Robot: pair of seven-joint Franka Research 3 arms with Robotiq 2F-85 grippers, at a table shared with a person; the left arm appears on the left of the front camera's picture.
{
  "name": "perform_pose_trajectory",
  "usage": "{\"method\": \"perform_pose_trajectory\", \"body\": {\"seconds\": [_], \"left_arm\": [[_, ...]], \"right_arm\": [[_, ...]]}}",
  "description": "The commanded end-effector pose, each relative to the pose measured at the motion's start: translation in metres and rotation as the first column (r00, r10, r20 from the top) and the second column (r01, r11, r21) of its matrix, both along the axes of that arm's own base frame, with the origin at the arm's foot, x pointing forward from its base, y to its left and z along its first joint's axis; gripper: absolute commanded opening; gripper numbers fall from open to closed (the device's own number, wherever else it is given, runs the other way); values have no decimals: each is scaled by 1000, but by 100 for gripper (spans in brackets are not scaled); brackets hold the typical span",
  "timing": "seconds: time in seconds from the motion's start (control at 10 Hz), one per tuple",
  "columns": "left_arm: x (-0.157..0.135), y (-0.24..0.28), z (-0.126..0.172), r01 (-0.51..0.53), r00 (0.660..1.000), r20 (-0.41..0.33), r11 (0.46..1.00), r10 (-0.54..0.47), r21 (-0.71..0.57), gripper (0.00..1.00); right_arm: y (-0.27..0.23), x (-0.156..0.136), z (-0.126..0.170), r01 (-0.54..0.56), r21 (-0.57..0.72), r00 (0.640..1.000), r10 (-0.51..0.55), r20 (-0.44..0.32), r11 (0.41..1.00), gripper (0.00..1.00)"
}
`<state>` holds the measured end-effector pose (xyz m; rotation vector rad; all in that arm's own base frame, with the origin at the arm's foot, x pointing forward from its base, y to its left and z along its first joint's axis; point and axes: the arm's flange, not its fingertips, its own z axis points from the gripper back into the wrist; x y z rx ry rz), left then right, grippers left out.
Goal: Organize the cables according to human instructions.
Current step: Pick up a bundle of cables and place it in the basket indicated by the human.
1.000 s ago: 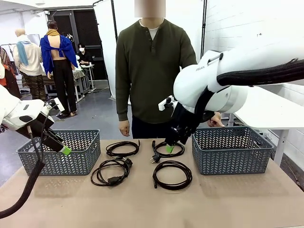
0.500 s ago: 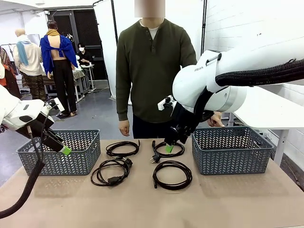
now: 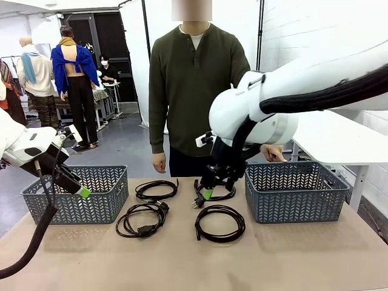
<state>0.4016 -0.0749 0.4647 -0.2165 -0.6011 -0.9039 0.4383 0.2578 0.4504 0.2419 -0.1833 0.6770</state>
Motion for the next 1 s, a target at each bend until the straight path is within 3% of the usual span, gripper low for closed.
{"method": "perform_pose_trajectory", "body": {"seconds": [0.0, 0.4, 0.9], "left_arm": [[0, 2, 0, 4, 1000, -6, 1000, -5, -21, 100], [0, 2, 0, 4, 1000, -6, 1000, -5, -21, 100], [0, 2, 0, 4, 1000, -6, 1000, -5, -21, 100]], "right_arm": [[29, 16, 2, 88, -58, 993, -92, -76, 994, 100], [60, 40, -29, 238, -100, 967, -245, -70, 966, 100], [57, 51, -63, 350, -100, 934, -355, -45, 931, 100]]}}
